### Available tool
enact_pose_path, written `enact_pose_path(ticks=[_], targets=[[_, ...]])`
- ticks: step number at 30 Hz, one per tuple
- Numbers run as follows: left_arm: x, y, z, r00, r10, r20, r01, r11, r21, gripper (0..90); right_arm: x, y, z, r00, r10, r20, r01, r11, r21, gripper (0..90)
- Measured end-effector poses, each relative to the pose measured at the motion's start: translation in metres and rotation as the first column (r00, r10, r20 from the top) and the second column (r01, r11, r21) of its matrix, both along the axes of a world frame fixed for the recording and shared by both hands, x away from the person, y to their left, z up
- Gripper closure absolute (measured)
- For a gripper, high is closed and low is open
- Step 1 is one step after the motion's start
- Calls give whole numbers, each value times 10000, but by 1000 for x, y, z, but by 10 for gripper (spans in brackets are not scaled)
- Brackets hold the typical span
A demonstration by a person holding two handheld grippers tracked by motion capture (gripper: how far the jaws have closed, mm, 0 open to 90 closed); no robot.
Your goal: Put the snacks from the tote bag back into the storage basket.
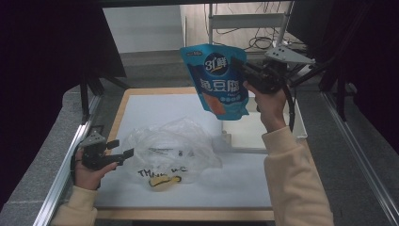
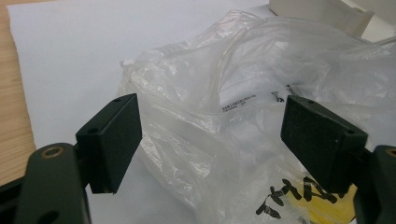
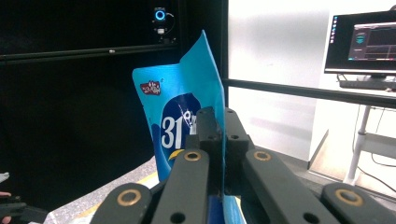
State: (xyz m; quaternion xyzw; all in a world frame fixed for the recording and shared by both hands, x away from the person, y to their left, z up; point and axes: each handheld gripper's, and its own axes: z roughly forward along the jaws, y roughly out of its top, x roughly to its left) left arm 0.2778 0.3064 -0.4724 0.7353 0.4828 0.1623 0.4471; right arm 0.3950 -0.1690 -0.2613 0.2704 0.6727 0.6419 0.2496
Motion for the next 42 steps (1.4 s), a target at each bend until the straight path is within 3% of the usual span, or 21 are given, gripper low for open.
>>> enact_pose_path(ticks=[18,24,42], targets=[[0,-1,0,10000,11,-16,-11,10000,-8,210,1,-41,1,9957,-927,-27,927,9957,14,891],[0,-2,-1,10000,7,-19,-7,10000,16,211,3,-46,-2,9938,-1103,-106,1103,9939,-92,891],[1,-1,-1,10000,-38,-32,39,9999,108,210,17,-56,-29,9888,-1403,-516,1391,9899,-258,891]])
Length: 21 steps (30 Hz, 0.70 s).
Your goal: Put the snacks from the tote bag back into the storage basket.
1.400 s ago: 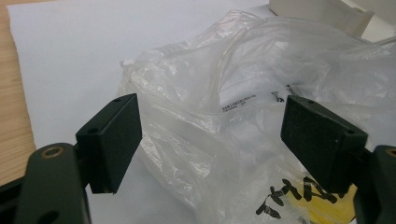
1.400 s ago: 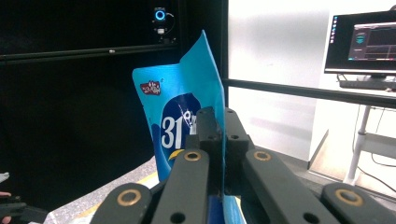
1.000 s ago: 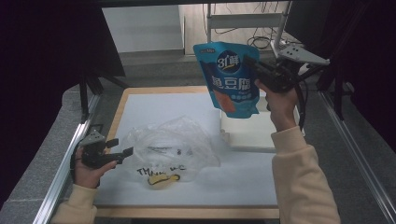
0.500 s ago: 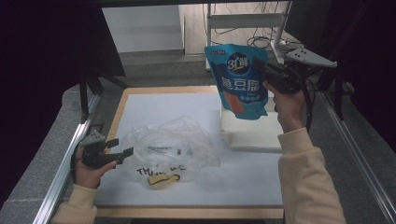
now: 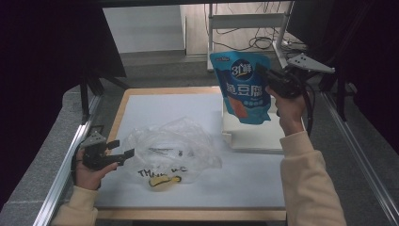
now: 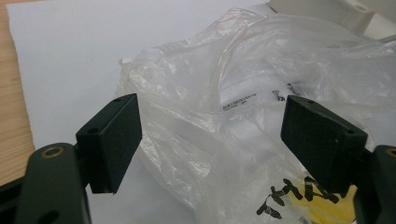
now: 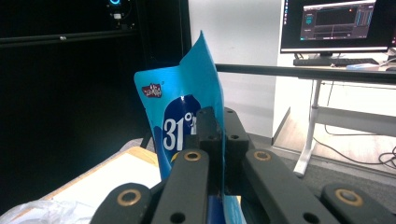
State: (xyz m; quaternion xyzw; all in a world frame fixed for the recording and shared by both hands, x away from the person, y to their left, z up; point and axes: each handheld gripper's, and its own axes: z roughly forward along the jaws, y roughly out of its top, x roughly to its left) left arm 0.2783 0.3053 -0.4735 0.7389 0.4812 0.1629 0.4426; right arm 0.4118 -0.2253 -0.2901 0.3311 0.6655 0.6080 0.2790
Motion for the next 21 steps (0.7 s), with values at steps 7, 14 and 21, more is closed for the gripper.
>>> enact_pose_path(ticks=[7,14,21], targets=[[0,1,0,10000,24,-19,-24,10000,6,211,5,-2,-10,9999,-53,-155,55,9999,114,890],[0,1,0,10000,39,-12,-39,10000,-1,210,8,-3,-17,9995,-128,-275,131,9999,106,890],[0,0,0,10000,43,-6,-43,10000,31,210,12,-4,-25,9990,-213,-386,217,9997,98,891]])
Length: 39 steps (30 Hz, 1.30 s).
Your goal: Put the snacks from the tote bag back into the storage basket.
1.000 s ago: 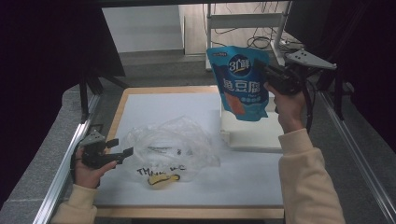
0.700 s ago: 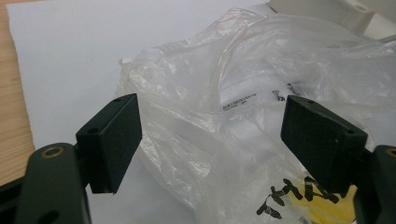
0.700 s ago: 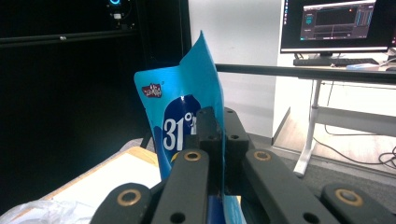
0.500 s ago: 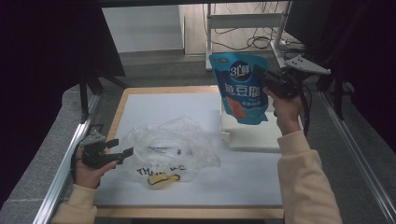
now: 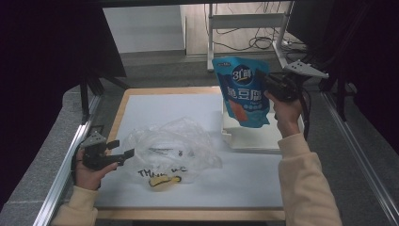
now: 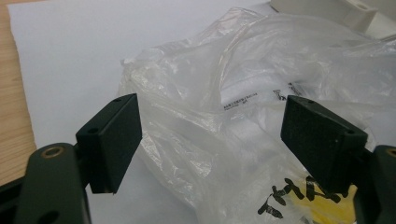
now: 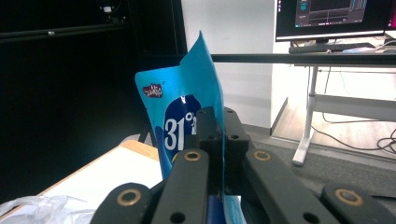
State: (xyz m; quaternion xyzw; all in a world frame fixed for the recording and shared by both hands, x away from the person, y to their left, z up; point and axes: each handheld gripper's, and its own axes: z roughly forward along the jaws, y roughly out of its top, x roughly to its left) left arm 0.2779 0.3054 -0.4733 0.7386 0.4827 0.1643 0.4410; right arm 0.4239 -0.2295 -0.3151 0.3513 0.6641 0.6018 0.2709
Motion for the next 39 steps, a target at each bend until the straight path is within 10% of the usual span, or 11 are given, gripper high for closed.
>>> enact_pose_path(ticks=[39], targets=[[1,1,-1,9999,158,-15,-157,9998,138,210,34,2,-39,9987,166,-484,-156,9997,195,890]])
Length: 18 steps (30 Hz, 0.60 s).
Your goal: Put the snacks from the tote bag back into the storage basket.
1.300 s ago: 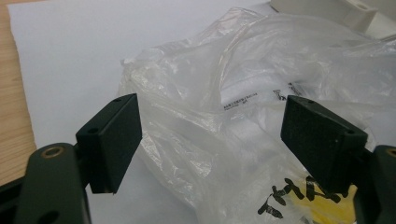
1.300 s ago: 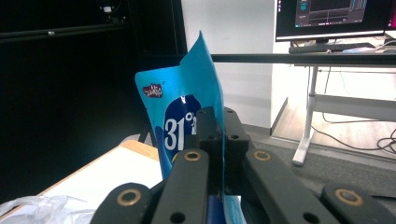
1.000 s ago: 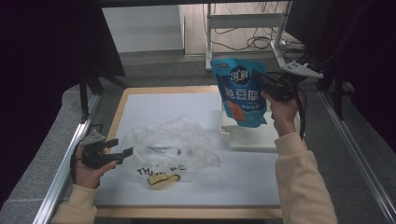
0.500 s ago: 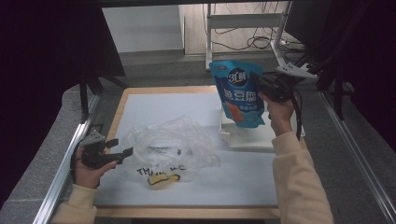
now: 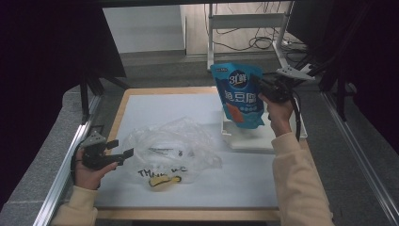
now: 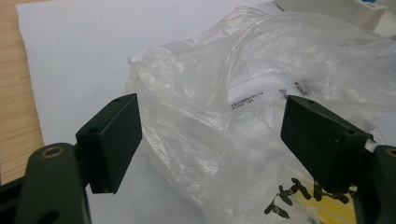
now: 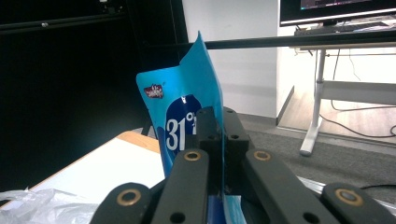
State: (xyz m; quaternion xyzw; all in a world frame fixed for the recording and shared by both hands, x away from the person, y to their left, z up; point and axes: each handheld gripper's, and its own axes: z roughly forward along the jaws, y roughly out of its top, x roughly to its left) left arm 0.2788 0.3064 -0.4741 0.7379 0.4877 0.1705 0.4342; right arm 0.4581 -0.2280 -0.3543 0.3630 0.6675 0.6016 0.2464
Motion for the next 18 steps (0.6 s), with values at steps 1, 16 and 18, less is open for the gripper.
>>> enact_pose_path(ticks=[1,16,18], targets=[[0,0,0,10000,0,0,0,10000,0,210,1,0,-1,10000,19,20,-19,10000,0,890],[0,1,0,9999,167,-23,-166,9998,143,210,22,-24,-15,9998,153,-121,-153,9999,-4,889],[0,1,0,9999,163,-24,-163,9998,144,211,24,-28,-15,9997,131,-186,-132,9999,-35,889]])
